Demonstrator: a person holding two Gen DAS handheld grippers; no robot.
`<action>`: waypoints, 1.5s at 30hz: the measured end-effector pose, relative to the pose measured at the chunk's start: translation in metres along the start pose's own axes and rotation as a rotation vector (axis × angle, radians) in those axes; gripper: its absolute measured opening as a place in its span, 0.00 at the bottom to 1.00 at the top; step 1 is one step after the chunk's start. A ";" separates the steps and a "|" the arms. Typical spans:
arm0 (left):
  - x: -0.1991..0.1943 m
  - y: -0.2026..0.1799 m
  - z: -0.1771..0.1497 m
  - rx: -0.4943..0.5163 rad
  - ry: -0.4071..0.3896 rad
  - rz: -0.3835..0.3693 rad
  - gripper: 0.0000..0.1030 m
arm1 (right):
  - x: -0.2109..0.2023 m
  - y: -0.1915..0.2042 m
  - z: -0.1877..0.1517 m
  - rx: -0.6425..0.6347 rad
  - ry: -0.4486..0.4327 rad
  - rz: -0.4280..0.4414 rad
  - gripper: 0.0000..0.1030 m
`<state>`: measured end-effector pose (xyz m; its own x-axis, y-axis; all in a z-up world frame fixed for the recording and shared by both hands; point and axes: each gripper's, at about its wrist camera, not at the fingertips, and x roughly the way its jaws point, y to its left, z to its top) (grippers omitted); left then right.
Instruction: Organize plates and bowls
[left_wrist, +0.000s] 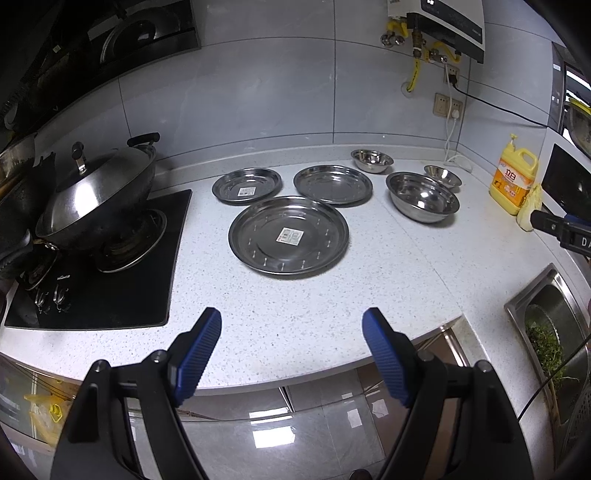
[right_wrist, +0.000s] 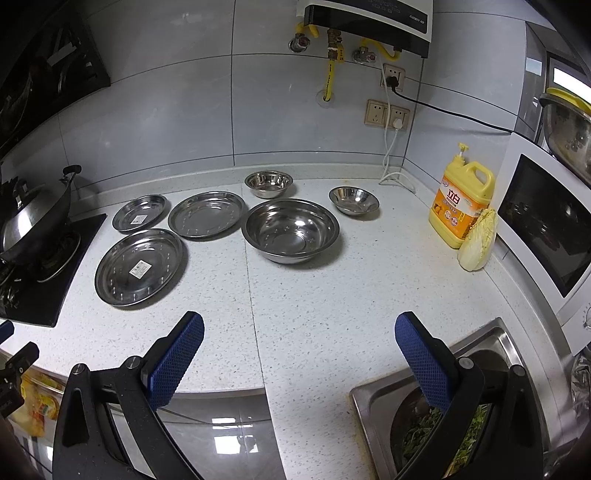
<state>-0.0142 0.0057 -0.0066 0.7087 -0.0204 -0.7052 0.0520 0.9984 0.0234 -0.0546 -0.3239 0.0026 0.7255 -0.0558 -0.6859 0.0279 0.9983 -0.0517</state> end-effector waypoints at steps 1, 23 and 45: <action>0.001 0.001 0.000 -0.001 0.001 -0.003 0.76 | 0.000 0.002 0.000 0.002 0.000 -0.001 0.99; 0.052 0.078 0.052 -0.132 0.024 -0.111 0.76 | 0.029 0.148 0.022 -0.117 0.045 0.223 0.99; 0.297 0.124 0.096 -0.326 0.408 -0.165 0.74 | 0.273 0.216 0.035 -0.134 0.538 0.572 0.99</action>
<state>0.2705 0.1185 -0.1449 0.3761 -0.2208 -0.8999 -0.1273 0.9497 -0.2863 0.1739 -0.1228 -0.1702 0.1699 0.4293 -0.8870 -0.3564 0.8659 0.3508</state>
